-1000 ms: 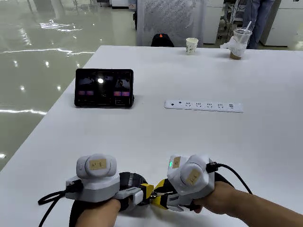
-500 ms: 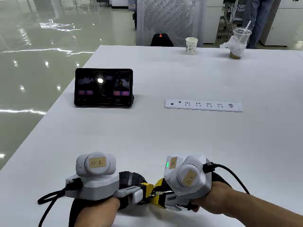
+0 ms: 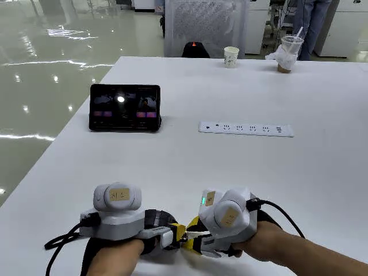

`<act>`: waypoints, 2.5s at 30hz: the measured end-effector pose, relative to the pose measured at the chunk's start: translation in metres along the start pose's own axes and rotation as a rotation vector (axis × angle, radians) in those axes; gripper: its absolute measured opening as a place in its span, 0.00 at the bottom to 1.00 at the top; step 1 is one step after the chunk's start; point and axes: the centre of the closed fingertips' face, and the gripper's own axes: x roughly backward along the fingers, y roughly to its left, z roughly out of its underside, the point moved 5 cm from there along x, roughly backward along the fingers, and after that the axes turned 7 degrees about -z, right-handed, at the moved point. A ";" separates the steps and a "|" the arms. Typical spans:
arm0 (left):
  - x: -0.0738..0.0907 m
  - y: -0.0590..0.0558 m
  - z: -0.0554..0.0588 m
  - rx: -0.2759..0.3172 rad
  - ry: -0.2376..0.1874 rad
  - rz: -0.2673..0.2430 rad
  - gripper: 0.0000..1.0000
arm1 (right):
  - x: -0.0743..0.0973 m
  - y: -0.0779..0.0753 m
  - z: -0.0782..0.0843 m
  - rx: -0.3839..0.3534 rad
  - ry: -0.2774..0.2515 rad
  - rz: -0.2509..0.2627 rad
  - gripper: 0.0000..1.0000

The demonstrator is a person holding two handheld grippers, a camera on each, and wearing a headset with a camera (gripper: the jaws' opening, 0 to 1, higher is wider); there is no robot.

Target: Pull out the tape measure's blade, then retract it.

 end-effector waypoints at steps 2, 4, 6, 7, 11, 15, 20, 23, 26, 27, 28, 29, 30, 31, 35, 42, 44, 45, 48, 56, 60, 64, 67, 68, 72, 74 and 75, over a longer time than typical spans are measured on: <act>0.001 -0.001 0.000 -0.033 0.001 -0.001 0.61 | 0.003 0.001 0.002 -0.004 0.001 0.010 0.17; 0.002 -0.001 0.000 -0.057 0.005 0.001 0.60 | 0.007 0.001 0.004 -0.010 -0.003 0.015 0.18; 0.002 -0.001 0.001 -0.059 0.005 0.004 0.60 | 0.010 0.003 0.006 -0.016 -0.002 0.018 0.20; 0.003 -0.001 0.001 -0.060 0.006 0.007 0.60 | 0.012 0.003 0.009 -0.019 -0.001 0.024 0.21; 0.008 -0.002 0.003 -0.081 0.003 0.016 0.63 | 0.020 0.006 0.017 -0.040 -0.004 0.039 0.24; 0.009 -0.001 0.005 -0.099 0.008 0.025 0.66 | 0.027 0.008 0.024 -0.055 -0.003 0.050 0.27; 0.014 0.000 0.008 -0.134 0.008 0.037 0.69 | 0.037 0.012 0.032 -0.073 -0.005 0.071 0.32; 0.018 0.003 0.009 -0.151 0.002 0.044 0.70 | 0.044 0.015 0.039 -0.091 -0.007 0.085 0.34; 0.020 0.005 0.012 -0.166 -0.005 0.047 0.71 | 0.050 0.017 0.044 -0.110 -0.009 0.098 0.37; 0.022 0.006 0.013 -0.173 -0.008 0.050 0.72 | 0.052 0.018 0.047 -0.119 -0.011 0.103 0.37; 0.023 0.007 0.015 -0.177 -0.008 0.051 0.72 | 0.054 0.019 0.048 -0.123 -0.012 0.106 0.38; 0.025 0.007 0.016 -0.185 -0.011 0.053 0.73 | 0.057 0.020 0.050 -0.135 -0.013 0.112 0.39; 0.026 0.008 0.017 -0.189 -0.013 0.055 0.73 | 0.059 0.021 0.051 -0.143 -0.016 0.115 0.40; 0.028 0.009 0.018 -0.193 -0.013 0.056 0.73 | 0.061 0.022 0.053 -0.147 -0.019 0.120 0.41; 0.033 0.013 0.021 -0.215 -0.025 0.063 0.75 | 0.070 0.023 0.058 -0.177 -0.037 0.147 0.43; 0.041 0.019 0.024 -0.246 -0.055 0.090 0.77 | 0.084 0.028 0.067 -0.211 -0.058 0.182 0.47; 0.044 0.019 0.024 -0.248 -0.066 0.100 0.77 | 0.088 0.030 0.070 -0.225 -0.071 0.191 0.48; 0.045 0.020 0.025 -0.251 -0.070 0.102 0.78 | 0.090 0.031 0.071 -0.230 -0.073 0.195 0.48; 0.047 0.022 0.027 -0.265 -0.079 0.109 0.78 | 0.095 0.036 0.076 -0.244 -0.080 0.205 0.50; 0.053 0.026 0.031 -0.297 -0.095 0.127 0.80 | 0.105 0.049 0.088 -0.287 -0.092 0.234 0.52; 0.056 0.029 0.033 -0.317 -0.109 0.134 0.80 | 0.109 0.054 0.093 -0.309 -0.100 0.250 0.55; 0.061 0.030 0.036 -0.340 -0.116 0.141 0.81 | 0.114 0.061 0.098 -0.327 -0.104 0.263 0.57; 0.063 0.031 0.040 -0.366 -0.118 0.145 0.81 | 0.116 0.065 0.102 -0.339 -0.106 0.270 0.60; 0.064 0.031 0.041 -0.371 -0.119 0.146 0.81 | 0.117 0.066 0.103 -0.342 -0.108 0.273 0.61; 0.068 0.031 0.044 -0.369 -0.127 0.159 0.82 | 0.122 0.072 0.105 -0.358 -0.128 0.294 0.64; 0.069 0.030 0.045 -0.361 -0.132 0.169 0.82 | 0.125 0.074 0.106 -0.366 -0.143 0.302 0.66; 0.069 0.030 0.045 -0.360 -0.133 0.171 0.83 | 0.125 0.075 0.106 -0.370 -0.147 0.303 0.67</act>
